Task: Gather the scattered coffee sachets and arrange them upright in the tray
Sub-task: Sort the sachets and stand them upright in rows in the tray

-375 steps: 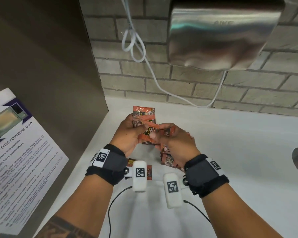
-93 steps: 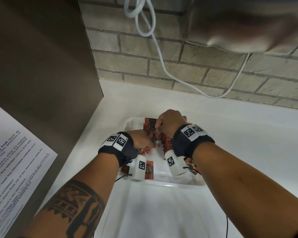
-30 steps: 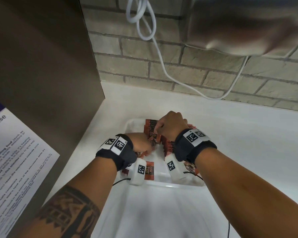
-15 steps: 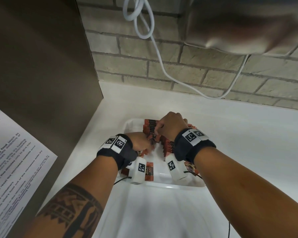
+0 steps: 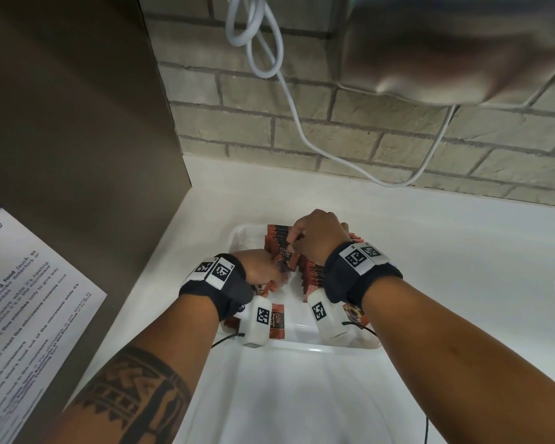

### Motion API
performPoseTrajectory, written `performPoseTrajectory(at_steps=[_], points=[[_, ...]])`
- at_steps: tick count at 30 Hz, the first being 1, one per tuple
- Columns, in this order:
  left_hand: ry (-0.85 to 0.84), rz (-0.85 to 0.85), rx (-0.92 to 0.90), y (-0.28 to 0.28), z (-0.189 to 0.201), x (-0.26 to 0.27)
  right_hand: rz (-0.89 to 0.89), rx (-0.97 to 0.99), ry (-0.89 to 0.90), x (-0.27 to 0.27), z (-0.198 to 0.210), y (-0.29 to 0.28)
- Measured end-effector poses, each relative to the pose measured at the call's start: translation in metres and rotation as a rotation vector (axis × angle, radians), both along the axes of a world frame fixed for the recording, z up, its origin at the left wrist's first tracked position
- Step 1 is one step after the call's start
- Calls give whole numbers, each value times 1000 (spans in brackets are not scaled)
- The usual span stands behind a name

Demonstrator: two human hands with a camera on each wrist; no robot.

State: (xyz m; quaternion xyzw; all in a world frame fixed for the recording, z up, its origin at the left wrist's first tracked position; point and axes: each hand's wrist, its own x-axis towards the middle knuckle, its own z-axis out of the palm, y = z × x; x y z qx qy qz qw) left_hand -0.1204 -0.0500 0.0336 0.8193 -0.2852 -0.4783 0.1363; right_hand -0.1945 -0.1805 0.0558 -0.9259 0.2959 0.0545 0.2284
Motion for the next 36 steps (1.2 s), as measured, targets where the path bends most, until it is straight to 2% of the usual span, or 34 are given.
performPoseTrajectory(at_steps=[9, 16, 18, 21, 24, 29, 36], points=[[-24, -51, 9, 1, -2, 4, -13, 11, -43, -5, 10, 0], [56, 74, -78, 7, -5, 8, -23, 11, -79, -9, 16, 0], [139, 157, -148, 13, -6, 12, 11, 55, -85, -11, 16, 0], [413, 359, -376, 21, -3, 14, 61, 181, -116, -18, 20, 3], [514, 400, -566, 28, 6, 11, 86, 278, -170, -23, 25, 6], [546, 320, -670, 38, 17, 8, 65, 306, -275, -23, 37, 2], [413, 315, -748, 43, 21, 1, 157, 271, -344, -22, 53, 6]])
